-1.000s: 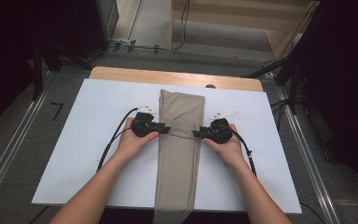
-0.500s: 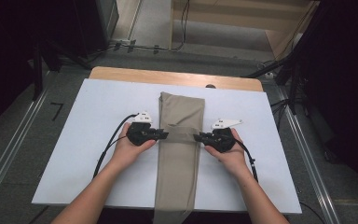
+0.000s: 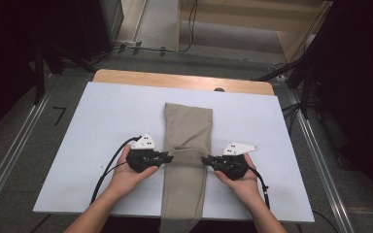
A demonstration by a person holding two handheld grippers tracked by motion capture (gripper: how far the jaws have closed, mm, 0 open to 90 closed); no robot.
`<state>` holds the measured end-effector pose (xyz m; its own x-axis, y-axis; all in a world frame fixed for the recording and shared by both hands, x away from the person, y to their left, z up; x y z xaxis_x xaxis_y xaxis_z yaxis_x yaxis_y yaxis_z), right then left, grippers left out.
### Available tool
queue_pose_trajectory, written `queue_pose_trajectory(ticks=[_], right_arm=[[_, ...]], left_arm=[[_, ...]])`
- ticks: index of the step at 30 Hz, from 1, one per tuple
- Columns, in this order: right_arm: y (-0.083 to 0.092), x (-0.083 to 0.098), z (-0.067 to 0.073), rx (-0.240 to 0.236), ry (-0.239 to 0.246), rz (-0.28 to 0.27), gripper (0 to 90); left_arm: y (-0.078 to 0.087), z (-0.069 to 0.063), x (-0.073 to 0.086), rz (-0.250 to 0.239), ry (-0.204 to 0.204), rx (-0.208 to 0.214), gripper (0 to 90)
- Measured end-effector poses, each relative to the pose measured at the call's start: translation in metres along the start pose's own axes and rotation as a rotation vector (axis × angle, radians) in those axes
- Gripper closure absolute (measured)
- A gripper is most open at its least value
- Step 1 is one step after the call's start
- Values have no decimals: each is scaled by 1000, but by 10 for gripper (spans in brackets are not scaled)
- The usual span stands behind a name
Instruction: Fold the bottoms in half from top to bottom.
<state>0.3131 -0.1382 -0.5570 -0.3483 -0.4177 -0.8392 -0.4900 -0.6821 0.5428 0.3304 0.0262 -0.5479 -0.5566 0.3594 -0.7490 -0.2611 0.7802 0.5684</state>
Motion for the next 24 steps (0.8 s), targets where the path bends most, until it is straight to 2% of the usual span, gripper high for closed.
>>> queue_pose_trajectory(ticks=[5, 9, 12, 17, 20, 24], right_arm=[[8, 6, 21, -12, 20, 2, 824], [15, 11, 34, -16, 41, 8, 824], [21, 14, 45, -26, 28, 4, 824], [31, 22, 64, -46, 27, 2, 824], [36, 26, 72, -51, 28, 5, 824], [42, 34, 84, -65, 25, 11, 824]], left_arm=[[10, -12, 11, 0, -7, 8, 809], [14, -24, 25, 21, 0, 24, 808], [19, -34, 30, 32, -10, 36, 808], [26, -49, 41, 43, -3, 62, 806], [27, -58, 53, 83, -28, 58, 803], [31, -68, 63, 101, -29, 73, 800]])
Point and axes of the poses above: each handheld gripper's, and its own axes: y roughly backward along the jaws, x roughly out of its underside, z roughly to its left, the point moved 10 cm from there along -y, roughly forward along the jaws, and after that the axes turned 11 degrees about y, right-handed, at the moved point
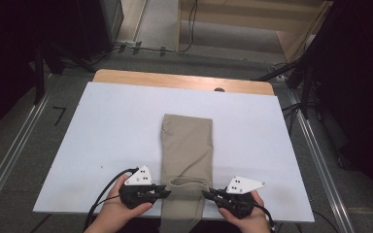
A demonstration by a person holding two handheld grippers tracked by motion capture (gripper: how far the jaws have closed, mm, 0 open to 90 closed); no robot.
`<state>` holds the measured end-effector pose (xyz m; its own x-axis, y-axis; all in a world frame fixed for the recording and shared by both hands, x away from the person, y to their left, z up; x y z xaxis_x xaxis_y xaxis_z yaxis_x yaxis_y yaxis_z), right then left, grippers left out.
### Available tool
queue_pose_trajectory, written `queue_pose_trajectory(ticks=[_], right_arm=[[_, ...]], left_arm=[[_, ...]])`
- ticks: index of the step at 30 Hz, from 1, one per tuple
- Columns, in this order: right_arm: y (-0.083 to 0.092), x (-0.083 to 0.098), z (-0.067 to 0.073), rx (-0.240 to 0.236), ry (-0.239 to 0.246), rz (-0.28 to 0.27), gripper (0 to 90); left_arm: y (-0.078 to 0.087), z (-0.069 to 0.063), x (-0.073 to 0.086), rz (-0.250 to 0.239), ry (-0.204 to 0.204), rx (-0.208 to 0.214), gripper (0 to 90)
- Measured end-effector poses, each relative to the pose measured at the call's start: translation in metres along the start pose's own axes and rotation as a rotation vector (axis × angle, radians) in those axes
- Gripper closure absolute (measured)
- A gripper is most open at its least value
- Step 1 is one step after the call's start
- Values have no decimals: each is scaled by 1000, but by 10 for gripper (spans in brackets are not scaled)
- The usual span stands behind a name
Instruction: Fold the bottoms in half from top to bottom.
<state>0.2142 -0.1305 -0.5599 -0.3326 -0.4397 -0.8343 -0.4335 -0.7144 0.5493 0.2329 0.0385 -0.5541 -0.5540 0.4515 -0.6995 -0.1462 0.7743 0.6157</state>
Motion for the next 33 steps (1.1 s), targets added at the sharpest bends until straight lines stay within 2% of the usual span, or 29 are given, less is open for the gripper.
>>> queue_pose_trajectory(ticks=[5, 9, 11, 13, 14, 16, 19, 22, 24, 26, 27, 29, 31, 33], right_arm=[[4, 8, 17, -25, 17, 14, 822], [5, 13, 25, -43, 19, 25, 821], [6, 16, 29, -67, 23, 32, 799], [7, 19, 35, -105, 43, 36, 679], [8, 20, 36, -104, 56, 40, 601], [12, 20, 35, -85, 58, 41, 462], [21, 13, 23, -52, 20, 5, 406], [28, 0, 4, -14, -24, -42, 393], [30, -9, -8, 22, -27, -53, 392], [29, -18, -21, 52, -23, -55, 393], [28, -21, -28, 66, -21, -53, 393], [24, -29, -42, 77, -23, -52, 392], [17, -36, -58, 85, -39, -48, 393], [11, -41, -71, 100, -40, -41, 392]], left_arm=[[3, -7, 13, 30, 3, 3, 798], [3, -12, 23, 65, -12, 5, 790], [4, -13, 29, 87, -19, 8, 728], [7, -14, 31, 92, -17, 26, 615], [10, -15, 31, 84, -11, 36, 557], [15, -11, 28, 58, 6, 27, 464], [22, -1, 14, 11, 40, 9, 378], [26, 9, -5, -39, 45, -3, 317], [26, 17, -19, -72, 57, -10, 267], [25, 25, -30, -77, 63, -5, 160], [24, 29, -36, -85, 59, -16, 130], [20, 36, -47, -90, 59, -19, 100], [15, 45, -58, -96, 64, -21, 15], [10, 53, -68, -103, 72, -8, 3]])
Point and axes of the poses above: each handheld gripper's, and its own axes: y roughly backward along the jaws, x roughly out of its underside, z roughly to its left, the point moved 10 cm from there along -y, roughly forward along the jaws, and after that the axes turned 11 degrees about y, right-handed, at the moved point
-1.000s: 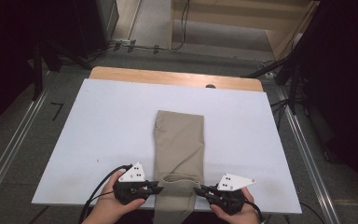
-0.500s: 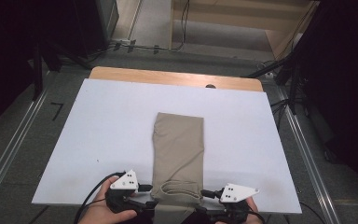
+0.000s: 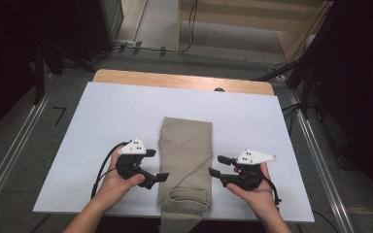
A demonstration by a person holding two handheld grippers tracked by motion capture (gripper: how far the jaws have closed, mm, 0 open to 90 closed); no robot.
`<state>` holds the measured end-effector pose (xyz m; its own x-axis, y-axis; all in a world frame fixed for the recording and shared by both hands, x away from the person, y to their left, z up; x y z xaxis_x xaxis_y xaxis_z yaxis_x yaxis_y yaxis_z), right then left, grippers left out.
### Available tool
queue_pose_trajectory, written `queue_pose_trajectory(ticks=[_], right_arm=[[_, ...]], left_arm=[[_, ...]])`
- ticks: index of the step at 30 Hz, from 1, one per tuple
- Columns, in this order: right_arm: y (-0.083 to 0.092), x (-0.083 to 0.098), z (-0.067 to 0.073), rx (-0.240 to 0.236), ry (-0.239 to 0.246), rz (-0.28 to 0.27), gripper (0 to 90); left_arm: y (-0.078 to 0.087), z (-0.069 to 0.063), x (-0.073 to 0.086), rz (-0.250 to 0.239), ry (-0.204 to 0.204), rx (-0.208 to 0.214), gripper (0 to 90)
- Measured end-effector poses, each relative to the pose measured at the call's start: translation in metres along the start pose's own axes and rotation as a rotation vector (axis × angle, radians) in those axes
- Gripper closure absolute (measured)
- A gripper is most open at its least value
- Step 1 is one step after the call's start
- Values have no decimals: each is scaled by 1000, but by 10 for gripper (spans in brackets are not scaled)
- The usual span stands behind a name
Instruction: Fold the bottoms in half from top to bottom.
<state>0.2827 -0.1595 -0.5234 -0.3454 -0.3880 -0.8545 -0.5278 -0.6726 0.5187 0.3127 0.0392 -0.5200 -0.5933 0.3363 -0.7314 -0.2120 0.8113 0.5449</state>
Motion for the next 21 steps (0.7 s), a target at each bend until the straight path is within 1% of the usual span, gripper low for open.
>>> queue_pose_trajectory(ticks=[1, 4, 6, 8, 9, 10, 11, 13, 15, 17, 18, 19, 20, 21], right_arm=[[-4, -2, -7, 9, 1, 8, 392], [-17, -10, -28, 26, -5, 28, 392], [-25, -13, -43, 38, -9, 45, 392], [-34, -17, -58, 48, -19, 58, 393], [-38, -19, -67, 63, -20, 59, 398], [-41, -22, -75, 70, -32, 56, 401], [-45, -23, -82, 73, -48, 55, 409], [-55, -25, -96, 82, -71, 65, 416], [-68, -24, -110, 99, -71, 95, 419], [-77, -24, -118, 101, -81, 115, 428], [-81, -24, -123, 105, -87, 122, 433], [-85, -24, -127, 108, -90, 134, 433], [-91, -23, -132, 110, -98, 147, 434], [-94, -22, -135, 113, -105, 155, 435]], left_arm=[[-3, 4, -5, -3, 8, 6, 0], [-13, 22, -19, -6, 22, -3, 0], [-18, 36, -29, -12, 45, -10, 0], [-24, 51, -38, -11, 61, -24, 0], [-28, 58, -42, -8, 71, -32, 0], [-30, 66, -46, -2, 80, -45, 0], [-33, 73, -50, -2, 87, -49, 17], [-40, 86, -57, 7, 91, -97, 56], [-47, 99, -63, 11, 105, -121, 102], [-55, 112, -67, 24, 126, -144, 150], [-58, 119, -68, 33, 134, -155, 153], [-62, 126, -69, 38, 153, -162, 178], [-65, 130, -69, 46, 164, -163, 211], [-67, 135, -69, 55, 172, -177, 242]])
Point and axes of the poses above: each handheld gripper's, and its own axes: y roughly backward along the jaws, x roughly out of its underside, z roughly to its left, the point moved 10 cm from there along -y, roughly forward along the jaws, and after that the axes turned 11 degrees about y, right-handed, at the moved point
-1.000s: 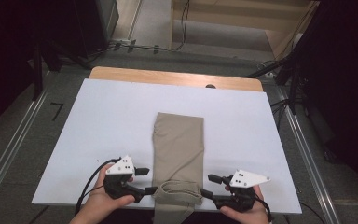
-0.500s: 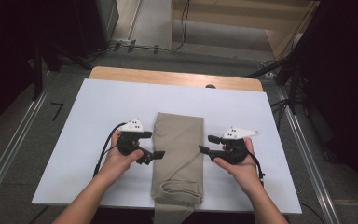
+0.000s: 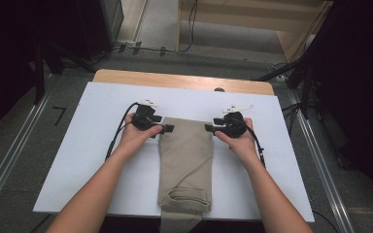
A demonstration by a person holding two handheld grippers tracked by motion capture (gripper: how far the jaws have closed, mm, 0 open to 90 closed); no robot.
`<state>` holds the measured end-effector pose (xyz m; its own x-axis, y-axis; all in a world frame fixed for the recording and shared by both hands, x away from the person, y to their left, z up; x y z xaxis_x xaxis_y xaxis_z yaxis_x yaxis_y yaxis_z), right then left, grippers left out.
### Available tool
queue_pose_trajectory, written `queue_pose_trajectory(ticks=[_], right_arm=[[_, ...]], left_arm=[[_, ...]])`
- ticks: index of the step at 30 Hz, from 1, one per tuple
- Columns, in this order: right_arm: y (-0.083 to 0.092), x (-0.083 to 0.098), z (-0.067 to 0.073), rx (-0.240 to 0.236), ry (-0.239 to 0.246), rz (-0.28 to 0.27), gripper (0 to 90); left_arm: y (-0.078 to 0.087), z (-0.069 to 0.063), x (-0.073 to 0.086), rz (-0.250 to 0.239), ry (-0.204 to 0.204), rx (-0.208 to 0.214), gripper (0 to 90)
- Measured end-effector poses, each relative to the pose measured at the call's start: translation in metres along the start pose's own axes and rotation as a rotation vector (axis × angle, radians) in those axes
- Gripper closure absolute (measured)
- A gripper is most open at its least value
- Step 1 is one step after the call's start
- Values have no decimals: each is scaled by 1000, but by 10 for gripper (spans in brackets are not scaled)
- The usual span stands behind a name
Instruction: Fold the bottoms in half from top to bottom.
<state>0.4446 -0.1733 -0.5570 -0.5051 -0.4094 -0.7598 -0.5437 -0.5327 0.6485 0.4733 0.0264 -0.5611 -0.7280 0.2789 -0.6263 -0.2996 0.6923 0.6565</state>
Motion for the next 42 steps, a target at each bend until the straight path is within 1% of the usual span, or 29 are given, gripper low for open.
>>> queue_pose_trajectory(ticks=[2, 4, 5, 6, 7, 8, 9, 11, 12, 13, 14, 16, 18, 19, 21, 22, 23, 24, 25, 27, 28, 29, 30, 31, 32, 34, 36, 39, 42], right_arm=[[-8, 2, -7, 5, -17, 29, 437], [-17, 7, -16, 21, -39, 54, 450], [-19, 9, -18, 23, -41, 64, 453], [-22, 11, -21, 29, -42, 75, 461], [-25, 13, -22, 30, -44, 81, 471], [-26, 14, -24, 30, -44, 85, 475], [-27, 13, -24, 28, -46, 73, 486], [-28, 13, -26, 37, -39, 64, 511], [-29, 13, -26, 35, -37, 61, 523], [-30, 12, -25, 30, -37, 53, 543], [-31, 12, -24, 26, -36, 49, 556], [-32, 11, -20, 16, -24, 46, 585], [-33, 11, -15, -2, -16, 48, 619], [-34, 10, -13, -6, -2, 52, 640], [-34, 10, -8, -15, 6, 61, 751], [-35, 10, -4, -27, 14, 59, 779], [-35, 10, -3, -27, 18, 61, 797], [-35, 9, -2, -23, 21, 68, 811], [-35, 9, -2, -24, 25, 69, 818], [-34, 7, -3, -17, 37, 78, 828], [-33, 6, -4, -15, 37, 82, 831], [-33, 4, -4, -15, 45, 81, 832], [-32, 2, -6, -8, 50, 83, 834], [-31, -1, -9, -2, 50, 77, 835], [-30, -5, -10, -6, 48, 71, 836], [-30, -14, -16, 7, 57, 67, 837], [-27, -28, -24, 20, 54, 54, 837], [-19, -56, -37, 45, 54, 13, 837], [-15, -77, -49, 63, 74, -10, 837]], left_arm=[[-4, 9, -4, -2, 15, -30, 315], [-7, 15, -8, -7, 38, -44, 364], [-8, 18, -9, -3, 37, -50, 382], [-9, 21, -10, -1, 34, -66, 403], [-10, 23, -11, -7, 34, -72, 420], [-10, 25, -11, -7, 35, -78, 435], [-11, 26, -11, -12, 39, -76, 440], [-12, 25, -12, -20, 60, -66, 463], [-13, 24, -12, -22, 70, -60, 477], [-14, 23, -12, -16, 66, -61, 495], [-15, 22, -12, -18, 60, -74, 523], [-17, 18, -9, -3, 43, -69, 566], [-18, 15, -7, 10, 3, -88, 595], [-18, 14, -7, 12, -3, -98, 611], [-17, 14, -6, 11, 16, -92, 663], [-17, 15, -6, 8, 23, -92, 717], [-17, 14, -6, 8, 29, -78, 756], [-17, 13, -5, 8, 26, -69, 817], [-17, 12, -6, 7, 14, -72, 847], [-16, 10, -8, 2, 8, -70, 868], [-15, 10, -10, -4, 11, -62, 872], [-13, 11, -14, -16, 23, -56, 875], [-12, 12, -18, -23, 33, -59, 877], [-10, 13, -22, -25, 35, -54, 878], [-9, 13, -27, -33, 44, -49, 879], [-6, 16, -40, -45, 50, -56, 879], [-1, 17, -55, -67, 45, -65, 880], [7, 18, -82, -101, 40, -83, 880], [12, 20, -103, -114, 35, -92, 879]])
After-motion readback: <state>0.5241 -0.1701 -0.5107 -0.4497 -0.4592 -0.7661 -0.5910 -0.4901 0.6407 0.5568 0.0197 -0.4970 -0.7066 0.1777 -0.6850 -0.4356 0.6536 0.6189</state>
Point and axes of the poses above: each handheld gripper's, and its own axes: y roughly backward along the jaws, x roughly out of its underside, z roughly to its left, the point moved 10 cm from there along -y, roughly forward along the jaws, and after that the axes turned 11 degrees about y, right-handed, at the moved point
